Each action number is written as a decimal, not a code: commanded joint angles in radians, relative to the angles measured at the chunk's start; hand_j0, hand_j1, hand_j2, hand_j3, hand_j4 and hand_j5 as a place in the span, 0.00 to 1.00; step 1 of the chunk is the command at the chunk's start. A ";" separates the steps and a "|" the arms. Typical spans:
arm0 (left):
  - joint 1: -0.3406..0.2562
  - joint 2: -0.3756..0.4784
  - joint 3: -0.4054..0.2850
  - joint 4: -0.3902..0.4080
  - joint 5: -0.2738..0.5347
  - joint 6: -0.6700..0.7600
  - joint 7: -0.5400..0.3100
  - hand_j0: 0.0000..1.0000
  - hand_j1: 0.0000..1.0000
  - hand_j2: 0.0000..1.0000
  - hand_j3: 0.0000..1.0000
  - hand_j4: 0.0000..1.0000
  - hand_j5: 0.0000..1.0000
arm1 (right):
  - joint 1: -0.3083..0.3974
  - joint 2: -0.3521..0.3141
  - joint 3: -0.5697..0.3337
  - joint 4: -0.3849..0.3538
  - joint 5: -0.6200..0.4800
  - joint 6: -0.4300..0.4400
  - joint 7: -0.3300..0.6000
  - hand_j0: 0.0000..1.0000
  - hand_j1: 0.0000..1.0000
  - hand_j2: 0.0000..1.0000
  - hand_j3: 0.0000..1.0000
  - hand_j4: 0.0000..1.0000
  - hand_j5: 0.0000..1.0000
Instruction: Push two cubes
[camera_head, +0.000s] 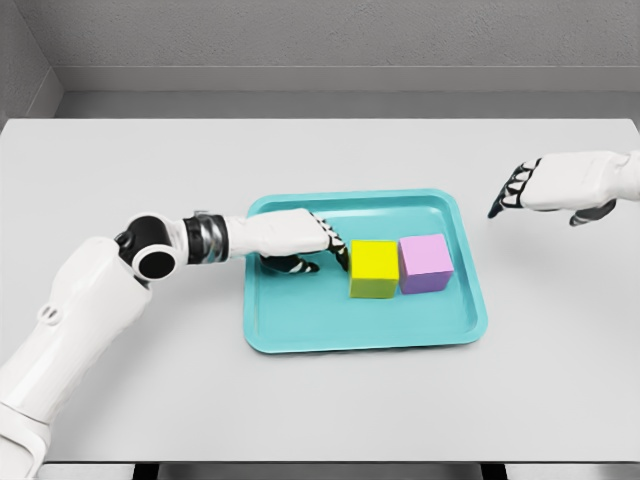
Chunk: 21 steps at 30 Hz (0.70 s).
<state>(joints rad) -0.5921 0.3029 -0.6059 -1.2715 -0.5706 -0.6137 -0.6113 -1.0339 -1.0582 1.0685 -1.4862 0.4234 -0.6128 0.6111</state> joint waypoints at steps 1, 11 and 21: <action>0.002 0.012 0.002 0.000 0.011 0.003 0.000 0.61 0.61 0.61 0.61 0.61 0.61 | 0.000 -0.002 -0.007 0.006 -0.011 0.002 0.000 0.56 0.56 0.56 0.56 0.56 0.56; -0.003 0.039 0.002 -0.003 0.023 0.003 0.000 0.61 0.61 0.61 0.61 0.61 0.61 | 0.002 0.014 0.021 0.003 -0.014 0.002 0.000 0.12 0.12 0.12 0.12 0.12 0.12; -0.003 0.024 -0.015 -0.003 0.024 0.003 0.000 0.61 0.61 0.61 0.61 0.61 0.61 | -0.002 0.050 0.082 0.003 -0.012 0.002 0.000 0.14 0.14 0.14 0.14 0.14 0.14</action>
<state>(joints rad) -0.5952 0.3304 -0.6183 -1.2744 -0.5530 -0.6135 -0.6113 -1.0354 -1.0156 1.1310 -1.4828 0.4133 -0.6128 0.6109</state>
